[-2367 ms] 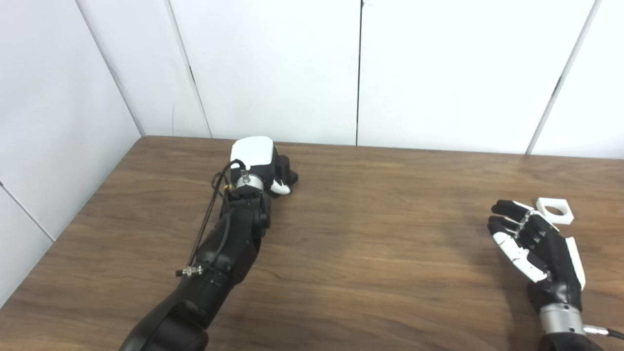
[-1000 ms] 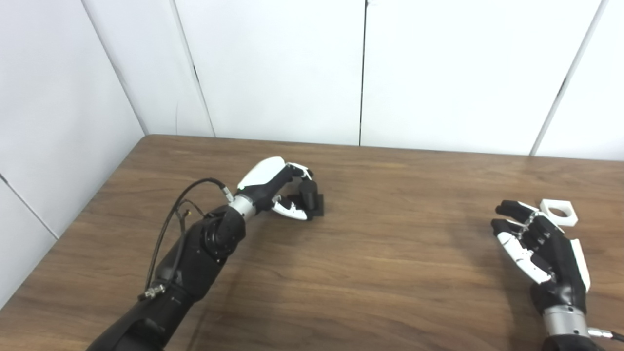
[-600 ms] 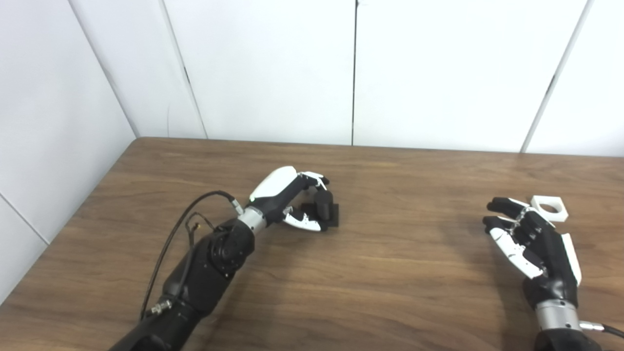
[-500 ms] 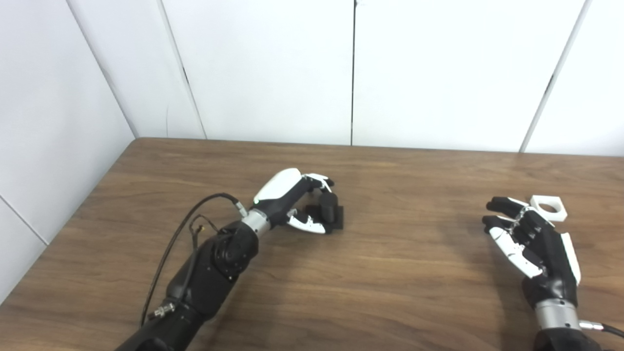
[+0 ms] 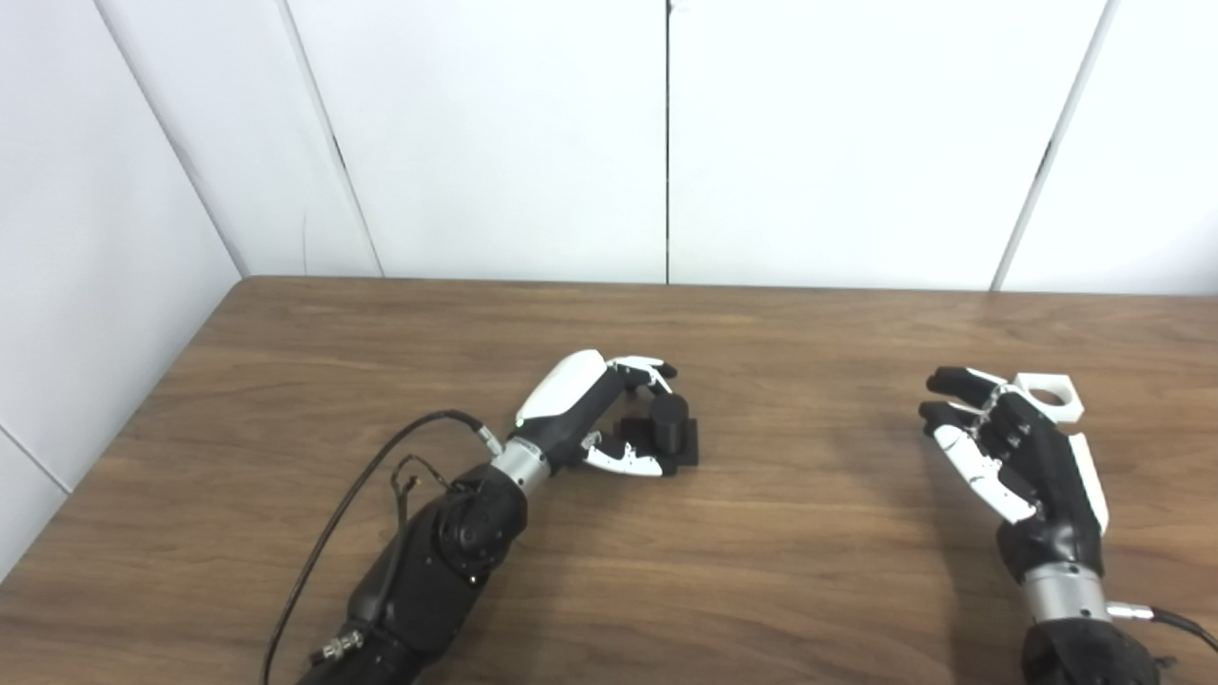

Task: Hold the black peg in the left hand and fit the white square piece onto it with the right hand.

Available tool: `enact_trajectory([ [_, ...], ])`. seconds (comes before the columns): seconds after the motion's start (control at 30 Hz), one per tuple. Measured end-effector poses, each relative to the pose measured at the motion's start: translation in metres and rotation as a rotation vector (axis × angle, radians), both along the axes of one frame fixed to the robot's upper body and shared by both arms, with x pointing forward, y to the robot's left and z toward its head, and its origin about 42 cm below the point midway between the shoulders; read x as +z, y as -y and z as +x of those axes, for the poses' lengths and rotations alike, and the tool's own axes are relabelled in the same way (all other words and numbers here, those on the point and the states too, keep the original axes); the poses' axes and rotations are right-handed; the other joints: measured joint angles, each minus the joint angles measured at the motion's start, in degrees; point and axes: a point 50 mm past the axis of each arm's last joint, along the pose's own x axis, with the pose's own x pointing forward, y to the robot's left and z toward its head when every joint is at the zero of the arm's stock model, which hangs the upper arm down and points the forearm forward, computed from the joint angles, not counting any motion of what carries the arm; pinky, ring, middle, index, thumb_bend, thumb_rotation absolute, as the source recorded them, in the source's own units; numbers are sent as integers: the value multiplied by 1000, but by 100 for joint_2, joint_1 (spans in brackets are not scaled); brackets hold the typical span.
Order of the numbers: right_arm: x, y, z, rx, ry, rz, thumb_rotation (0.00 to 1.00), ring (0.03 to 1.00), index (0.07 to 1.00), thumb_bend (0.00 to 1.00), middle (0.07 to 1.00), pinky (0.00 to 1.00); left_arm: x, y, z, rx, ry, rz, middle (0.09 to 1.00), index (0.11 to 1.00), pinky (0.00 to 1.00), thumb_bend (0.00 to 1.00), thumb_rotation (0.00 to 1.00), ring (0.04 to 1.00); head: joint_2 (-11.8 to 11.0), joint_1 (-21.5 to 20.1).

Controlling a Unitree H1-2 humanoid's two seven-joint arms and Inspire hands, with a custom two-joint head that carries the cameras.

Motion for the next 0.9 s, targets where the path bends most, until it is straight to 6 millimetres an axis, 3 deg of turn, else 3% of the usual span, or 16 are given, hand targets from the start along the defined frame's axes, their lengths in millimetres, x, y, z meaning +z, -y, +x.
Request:
enact_trajectory([
  [0.7,4,3,-1,-2,-3,9,294,649,668,465,700,638,-15,49,-14,-61,-10,-129,827,490,763,523,73,873,53,-70],
  [0.9,4,3,-1,-3,-3,4,313,641,667,480,695,633,-15,50,-14,-63,-11,-131,828,490,765,523,73,877,97,-386],
])
